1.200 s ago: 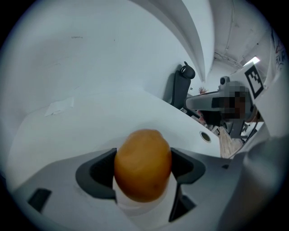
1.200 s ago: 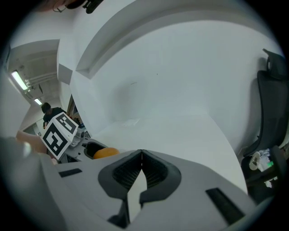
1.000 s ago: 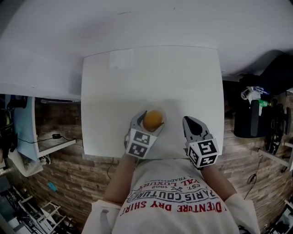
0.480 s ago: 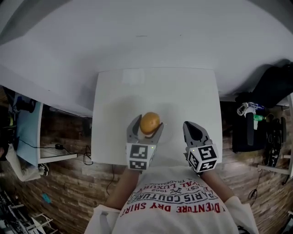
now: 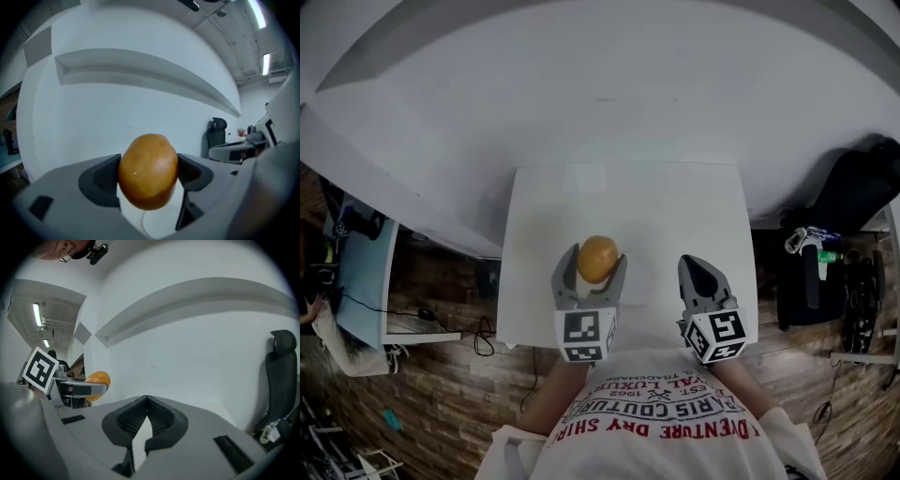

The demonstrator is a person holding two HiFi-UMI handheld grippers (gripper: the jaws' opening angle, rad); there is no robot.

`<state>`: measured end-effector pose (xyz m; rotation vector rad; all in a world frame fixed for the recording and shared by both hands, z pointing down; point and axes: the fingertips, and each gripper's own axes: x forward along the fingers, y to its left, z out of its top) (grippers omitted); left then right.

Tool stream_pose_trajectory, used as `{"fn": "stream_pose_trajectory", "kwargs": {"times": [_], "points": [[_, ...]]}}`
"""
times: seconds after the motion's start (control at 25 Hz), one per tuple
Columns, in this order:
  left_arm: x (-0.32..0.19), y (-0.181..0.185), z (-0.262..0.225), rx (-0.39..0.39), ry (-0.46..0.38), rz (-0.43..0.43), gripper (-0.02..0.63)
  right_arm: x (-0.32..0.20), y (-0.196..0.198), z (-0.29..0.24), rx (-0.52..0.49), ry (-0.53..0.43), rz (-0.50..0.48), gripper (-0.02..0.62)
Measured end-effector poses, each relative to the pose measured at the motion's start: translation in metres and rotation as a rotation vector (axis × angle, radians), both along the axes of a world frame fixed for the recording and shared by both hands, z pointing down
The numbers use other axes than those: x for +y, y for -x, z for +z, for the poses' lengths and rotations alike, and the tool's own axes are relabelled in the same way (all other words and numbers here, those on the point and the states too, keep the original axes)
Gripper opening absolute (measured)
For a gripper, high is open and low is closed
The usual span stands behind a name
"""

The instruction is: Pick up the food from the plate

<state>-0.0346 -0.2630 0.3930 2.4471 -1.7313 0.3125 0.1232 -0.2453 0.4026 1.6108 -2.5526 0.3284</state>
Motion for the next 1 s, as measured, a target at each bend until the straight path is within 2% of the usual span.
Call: {"fn": "stream_pose_trajectory", "kwargs": {"times": [0.2, 0.64, 1.0], "points": [[0.005, 0.001, 0.0, 0.003, 0.004, -0.004, 0.364, 0.007, 0.002, 0.004, -0.005, 0.026, -0.007, 0.012], [0.009, -0.009, 0.006, 0.004, 0.03, 0.048, 0.364, 0.012, 0.012, 0.002, -0.021, 0.025, -0.046, 0.012], [0.009, -0.01, 0.011, 0.005, 0.04, 0.053, 0.364, 0.011, 0.014, 0.004, 0.011, 0.032, -0.063, 0.012]]}}
